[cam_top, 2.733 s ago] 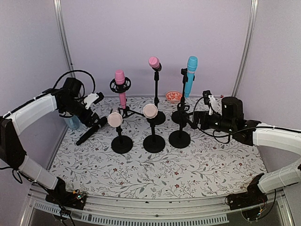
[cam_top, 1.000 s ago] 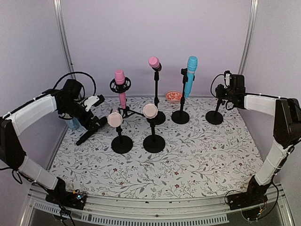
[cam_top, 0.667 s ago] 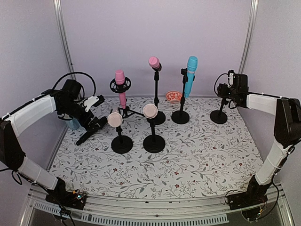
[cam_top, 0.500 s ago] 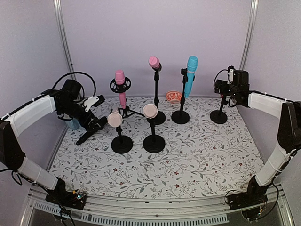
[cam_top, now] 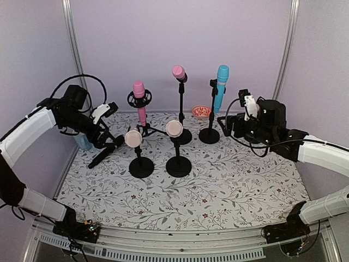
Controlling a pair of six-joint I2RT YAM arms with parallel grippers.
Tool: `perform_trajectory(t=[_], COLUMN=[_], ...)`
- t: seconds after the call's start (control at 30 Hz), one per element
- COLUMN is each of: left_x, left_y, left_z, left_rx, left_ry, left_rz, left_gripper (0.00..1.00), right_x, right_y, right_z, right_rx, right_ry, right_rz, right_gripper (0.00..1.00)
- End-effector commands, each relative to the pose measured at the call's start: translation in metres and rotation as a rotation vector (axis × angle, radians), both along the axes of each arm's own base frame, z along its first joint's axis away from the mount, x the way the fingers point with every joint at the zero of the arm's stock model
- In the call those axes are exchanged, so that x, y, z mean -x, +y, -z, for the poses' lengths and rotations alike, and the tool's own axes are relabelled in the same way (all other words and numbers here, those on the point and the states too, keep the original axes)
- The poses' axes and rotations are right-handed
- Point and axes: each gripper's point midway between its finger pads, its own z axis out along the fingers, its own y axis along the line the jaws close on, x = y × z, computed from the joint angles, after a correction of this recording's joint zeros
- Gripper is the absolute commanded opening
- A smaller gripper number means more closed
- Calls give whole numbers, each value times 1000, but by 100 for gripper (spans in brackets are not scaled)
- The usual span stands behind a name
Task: Remove the microphone from the stand
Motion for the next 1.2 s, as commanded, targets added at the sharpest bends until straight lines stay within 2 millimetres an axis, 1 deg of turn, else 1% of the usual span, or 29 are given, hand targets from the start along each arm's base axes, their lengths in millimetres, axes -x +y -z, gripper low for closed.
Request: perform_trajectory(t=[0.0, 0.07, 0.13, 0.17, 0.23, 0.3, 0.33, 0.4, 0.5, 0.67, 0.73, 0.87, 0.97, 1.03, 1.07, 1.13, 1.17], left_x=[14, 17, 20, 22, 24, 24, 24, 22, 16, 10, 9, 7, 5, 3, 2, 0, 0], left_y=[-14, -18, -24, -27, -33, -38, -42, -47, -54, -62, -67, -77, -85, -90, -93, -98, -102], left_z=[-51, -71, -93, -105, -127, -143, -148, -151, -149, -154, -156, -155, -153, -154, -156, -164, -167], left_rx=[88, 116, 152, 170, 200, 222, 234, 247, 247, 277, 287, 288, 282, 282, 286, 301, 308], left_ry=[-62, -79, -101, -116, -150, -175, -179, -177, -174, -184, -182, -173, -169, -173, -178, -190, -193], left_rz=[79, 99, 122, 137, 163, 184, 197, 207, 213, 211, 219, 240, 253, 261, 264, 268, 275], left_gripper=[99, 99, 99, 99, 99, 99, 99, 99, 99, 99, 99, 99, 98, 98, 98, 98, 98], right_x=[30, 40, 45, 46, 46, 53, 55, 57, 57, 67, 69, 64, 62, 58, 57, 56, 56], right_y=[55, 84, 108, 118, 134, 147, 153, 161, 168, 184, 193, 203, 209, 211, 211, 208, 207], right_z=[47, 61, 67, 67, 59, 44, 37, 26, 13, -3, -2, -3, -7, -11, -13, -19, -25], right_rx=[-10, -3, 7, 10, 9, 14, 25, 66, 140, 226, 266, 352, 365, 363, 362, 357, 349], right_ry=[99, 111, 104, 97, 67, -2, -37, -105, -198, -329, -356, -417, -446, -457, -464, -480, -492], right_rz=[-198, -282, -335, -355, -386, -422, -428, -430, -406, -409, -411, -367, -355, -336, -327, -308, -301], right_gripper=[99, 99, 99, 99, 99, 99, 99, 99, 99, 99, 99, 99, 99, 94, 89, 76, 67])
